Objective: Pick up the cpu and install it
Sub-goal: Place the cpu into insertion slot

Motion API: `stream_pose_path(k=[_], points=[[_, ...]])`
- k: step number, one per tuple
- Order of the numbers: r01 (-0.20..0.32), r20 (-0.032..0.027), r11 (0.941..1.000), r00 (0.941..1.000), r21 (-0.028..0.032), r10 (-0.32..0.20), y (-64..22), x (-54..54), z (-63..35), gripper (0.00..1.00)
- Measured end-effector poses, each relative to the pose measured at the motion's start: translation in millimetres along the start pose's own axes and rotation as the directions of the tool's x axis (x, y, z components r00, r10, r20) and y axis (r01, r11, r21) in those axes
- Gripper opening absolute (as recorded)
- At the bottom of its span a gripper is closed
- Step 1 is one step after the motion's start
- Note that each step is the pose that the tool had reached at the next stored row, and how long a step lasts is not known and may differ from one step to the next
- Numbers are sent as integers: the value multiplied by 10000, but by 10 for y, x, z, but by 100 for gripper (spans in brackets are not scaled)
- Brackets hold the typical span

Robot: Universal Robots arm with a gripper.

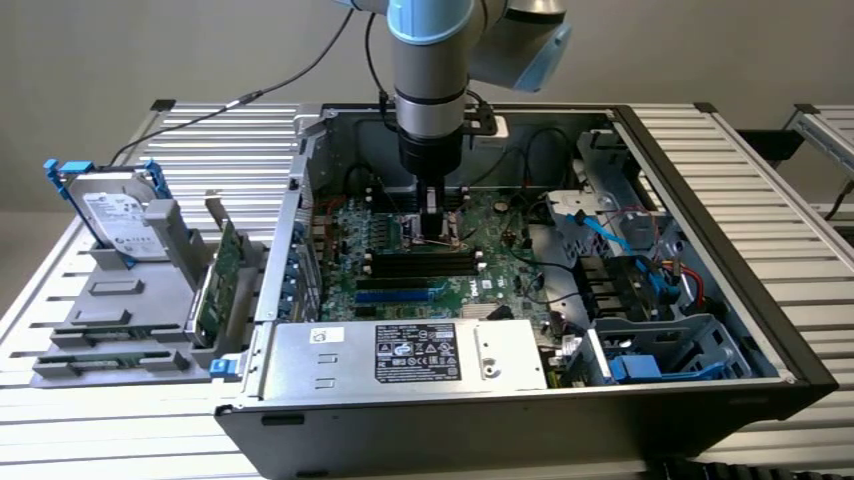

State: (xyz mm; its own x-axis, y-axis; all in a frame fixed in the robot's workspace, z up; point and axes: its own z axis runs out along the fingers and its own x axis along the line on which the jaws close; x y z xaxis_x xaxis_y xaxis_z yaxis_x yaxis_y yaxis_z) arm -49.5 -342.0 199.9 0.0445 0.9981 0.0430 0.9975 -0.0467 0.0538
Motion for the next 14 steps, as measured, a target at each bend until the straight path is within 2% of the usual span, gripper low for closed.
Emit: stream_pose_path(k=[4, 14], points=[[4, -3, 10000, 10000, -66, -4, -16, 0, 4, 54], [138, -12, 9998, 9999, -116, -139, -40, -2, 3, 54]])
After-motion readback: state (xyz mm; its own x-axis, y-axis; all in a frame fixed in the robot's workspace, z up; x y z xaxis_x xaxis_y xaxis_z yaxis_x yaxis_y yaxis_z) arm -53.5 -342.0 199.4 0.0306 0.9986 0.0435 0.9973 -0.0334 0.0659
